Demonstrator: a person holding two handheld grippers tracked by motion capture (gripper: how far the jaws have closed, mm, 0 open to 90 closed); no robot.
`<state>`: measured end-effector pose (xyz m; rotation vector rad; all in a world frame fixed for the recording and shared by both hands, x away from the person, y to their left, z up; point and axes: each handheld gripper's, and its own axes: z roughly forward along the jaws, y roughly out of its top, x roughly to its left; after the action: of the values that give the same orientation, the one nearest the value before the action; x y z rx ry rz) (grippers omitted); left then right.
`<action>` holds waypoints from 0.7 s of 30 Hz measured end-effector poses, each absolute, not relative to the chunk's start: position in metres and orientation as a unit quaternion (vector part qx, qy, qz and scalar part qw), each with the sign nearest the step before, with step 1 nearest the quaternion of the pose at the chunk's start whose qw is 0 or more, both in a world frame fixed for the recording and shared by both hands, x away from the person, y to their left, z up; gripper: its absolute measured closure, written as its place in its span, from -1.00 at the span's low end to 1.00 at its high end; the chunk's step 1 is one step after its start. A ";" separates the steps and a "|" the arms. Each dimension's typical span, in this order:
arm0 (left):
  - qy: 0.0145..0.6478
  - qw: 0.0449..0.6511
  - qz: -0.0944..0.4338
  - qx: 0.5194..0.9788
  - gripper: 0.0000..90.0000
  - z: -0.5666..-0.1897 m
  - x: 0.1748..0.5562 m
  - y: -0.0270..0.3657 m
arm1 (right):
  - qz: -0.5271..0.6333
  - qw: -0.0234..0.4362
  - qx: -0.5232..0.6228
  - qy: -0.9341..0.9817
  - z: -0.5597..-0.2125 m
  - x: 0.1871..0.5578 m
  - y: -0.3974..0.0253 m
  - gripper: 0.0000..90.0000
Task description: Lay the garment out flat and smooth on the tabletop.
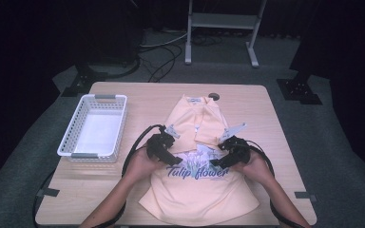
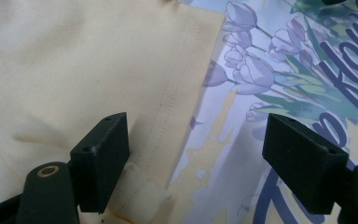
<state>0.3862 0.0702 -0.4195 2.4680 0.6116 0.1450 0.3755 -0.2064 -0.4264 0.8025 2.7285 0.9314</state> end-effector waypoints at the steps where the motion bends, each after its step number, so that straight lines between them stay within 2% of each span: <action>1: 0.226 0.290 0.058 0.928 -0.50 -0.420 0.384 0.070 | 0.309 0.081 0.263 0.910 -0.427 0.374 -0.205 -0.50; 9: 0.217 0.278 0.079 0.932 -0.50 -0.421 0.368 0.069 | 0.311 0.095 0.256 0.910 -0.430 0.363 -0.204 -0.54; 21: 0.212 0.284 0.067 0.933 -0.55 -0.422 0.341 0.075 | 0.312 0.089 0.240 0.915 -0.430 0.339 -0.202 -0.54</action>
<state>0.3411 0.0748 -0.4218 2.4947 0.5670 0.1803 0.3392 -0.2020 -0.4301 0.7137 2.7219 0.9272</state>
